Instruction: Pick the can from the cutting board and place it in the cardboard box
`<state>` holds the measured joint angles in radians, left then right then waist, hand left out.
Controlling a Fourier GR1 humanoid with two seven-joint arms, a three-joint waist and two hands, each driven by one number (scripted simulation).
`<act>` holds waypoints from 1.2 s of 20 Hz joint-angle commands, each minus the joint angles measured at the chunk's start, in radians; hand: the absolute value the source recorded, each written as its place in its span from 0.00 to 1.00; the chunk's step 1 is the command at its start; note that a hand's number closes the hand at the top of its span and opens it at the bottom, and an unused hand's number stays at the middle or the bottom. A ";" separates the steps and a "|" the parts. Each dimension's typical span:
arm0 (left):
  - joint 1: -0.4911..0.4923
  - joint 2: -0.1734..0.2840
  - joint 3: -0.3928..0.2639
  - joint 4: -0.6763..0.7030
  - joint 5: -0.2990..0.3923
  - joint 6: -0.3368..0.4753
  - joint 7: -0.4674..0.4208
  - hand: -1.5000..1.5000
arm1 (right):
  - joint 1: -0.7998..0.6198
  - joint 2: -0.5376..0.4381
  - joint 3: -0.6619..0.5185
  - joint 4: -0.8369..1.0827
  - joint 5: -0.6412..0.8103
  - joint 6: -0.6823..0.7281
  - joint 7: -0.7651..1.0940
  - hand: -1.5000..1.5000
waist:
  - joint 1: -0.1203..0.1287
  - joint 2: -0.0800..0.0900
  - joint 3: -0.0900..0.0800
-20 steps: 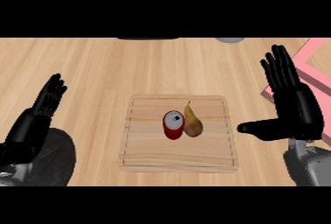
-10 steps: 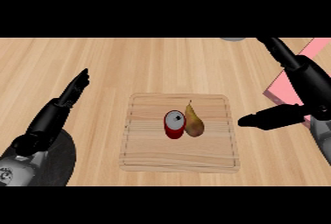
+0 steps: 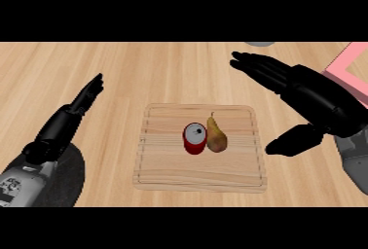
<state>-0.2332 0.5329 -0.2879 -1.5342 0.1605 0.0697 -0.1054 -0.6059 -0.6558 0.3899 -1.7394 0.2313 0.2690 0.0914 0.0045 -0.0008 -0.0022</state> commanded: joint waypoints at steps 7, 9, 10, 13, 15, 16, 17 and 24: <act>-0.027 -0.007 0.037 0.036 -0.004 -0.038 0.007 0.50 | -0.224 0.143 0.240 -0.085 0.090 0.295 0.455 0.00 | 0.004 -0.003 0.000; -0.026 -0.054 -0.011 -0.002 -0.047 -0.002 0.039 0.50 | -0.247 0.241 0.297 -0.060 0.119 0.309 0.557 0.00 | 0.007 -0.003 0.000; 0.010 -0.051 0.014 0.010 -0.044 -0.004 0.004 0.50 | -0.221 0.246 0.281 -0.106 0.101 0.341 0.601 0.00 | 0.001 -0.003 0.001; -0.034 -0.095 0.002 0.063 -0.078 0.008 0.011 0.50 | -0.266 0.302 0.279 0.003 0.106 0.401 0.627 0.00 | -0.001 0.001 0.001; -0.005 -0.032 0.061 0.016 -0.032 -0.065 0.006 0.50 | -0.213 0.375 0.293 -0.087 0.107 0.417 0.774 0.00 | -0.003 -0.003 0.001; -0.088 -0.085 0.056 0.129 -0.056 -0.042 -0.004 0.50 | -0.194 0.407 0.322 -0.112 0.099 0.422 0.820 0.00 | -0.016 -0.001 0.001; 0.008 -0.063 0.048 0.022 -0.067 -0.049 -0.011 0.50 | -0.168 0.381 0.275 -0.134 0.082 0.460 0.820 0.00 | -0.005 -0.003 0.002; 0.000 -0.060 0.110 0.036 -0.060 -0.102 -0.006 0.50 | -0.152 0.442 0.305 -0.076 0.173 0.487 0.826 0.00 | -0.005 -0.001 0.002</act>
<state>-0.2474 0.4682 -0.2096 -1.5096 0.0976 -0.0036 -0.0874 -0.7869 -0.2206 0.6816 -1.7940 0.3692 0.6901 0.8355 0.0014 -0.0020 -0.0007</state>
